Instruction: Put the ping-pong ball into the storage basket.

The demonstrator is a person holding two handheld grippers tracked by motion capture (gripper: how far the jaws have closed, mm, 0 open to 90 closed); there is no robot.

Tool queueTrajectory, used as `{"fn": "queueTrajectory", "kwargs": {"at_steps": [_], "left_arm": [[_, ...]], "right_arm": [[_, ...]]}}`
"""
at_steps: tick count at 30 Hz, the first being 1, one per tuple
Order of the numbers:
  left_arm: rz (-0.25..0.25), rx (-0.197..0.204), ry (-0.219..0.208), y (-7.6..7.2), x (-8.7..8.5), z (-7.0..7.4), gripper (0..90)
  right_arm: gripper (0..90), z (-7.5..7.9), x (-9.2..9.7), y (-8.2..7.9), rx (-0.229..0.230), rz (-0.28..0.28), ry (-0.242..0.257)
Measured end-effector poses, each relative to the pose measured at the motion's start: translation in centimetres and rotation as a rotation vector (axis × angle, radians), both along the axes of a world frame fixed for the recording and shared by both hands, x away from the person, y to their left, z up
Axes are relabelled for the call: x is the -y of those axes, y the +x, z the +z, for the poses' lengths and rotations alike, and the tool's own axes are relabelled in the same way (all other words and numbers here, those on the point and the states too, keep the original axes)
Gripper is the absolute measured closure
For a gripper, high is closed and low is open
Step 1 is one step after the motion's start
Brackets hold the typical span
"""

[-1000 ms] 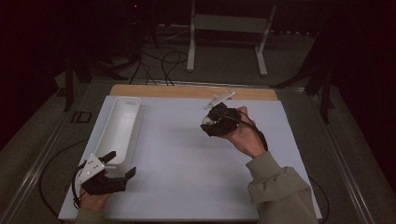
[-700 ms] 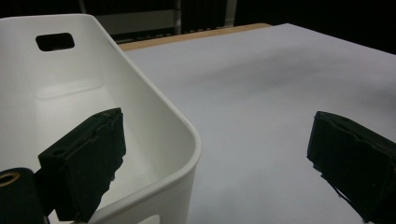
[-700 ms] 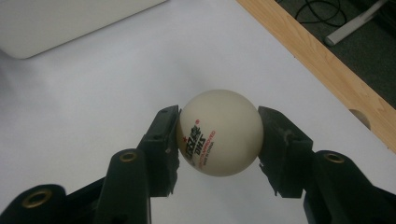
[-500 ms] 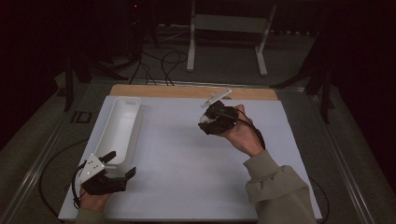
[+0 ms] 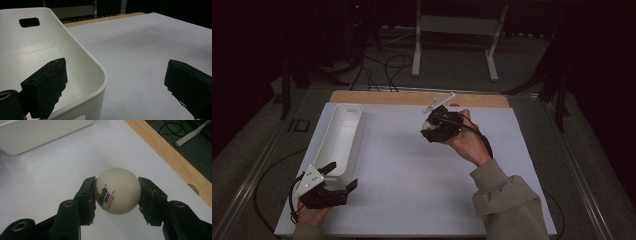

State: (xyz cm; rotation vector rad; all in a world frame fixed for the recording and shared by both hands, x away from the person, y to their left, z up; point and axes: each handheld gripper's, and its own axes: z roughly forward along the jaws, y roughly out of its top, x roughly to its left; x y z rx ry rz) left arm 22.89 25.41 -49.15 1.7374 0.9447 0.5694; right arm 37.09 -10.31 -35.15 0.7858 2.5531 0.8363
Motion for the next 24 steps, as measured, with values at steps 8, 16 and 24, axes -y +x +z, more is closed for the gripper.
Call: {"fn": "queueTrajectory", "kwargs": {"at_steps": [8,16,24], "left_arm": [[0.000,0.000,0.002,0.0,0.0,0.0,5.2],[0.000,0.000,0.001,0.0,0.0,0.0,5.3],[-0.001,0.000,0.001,0.0,0.0,0.0,5.4]], "right_arm": [[50.0,0.0,-0.4,0.2,-0.006,0.002,0.003],[50.0,0.1,-0.9,0.4,0.000,0.004,0.007],[50.0,0.3,-1.4,0.5,0.005,0.011,0.011]]}}
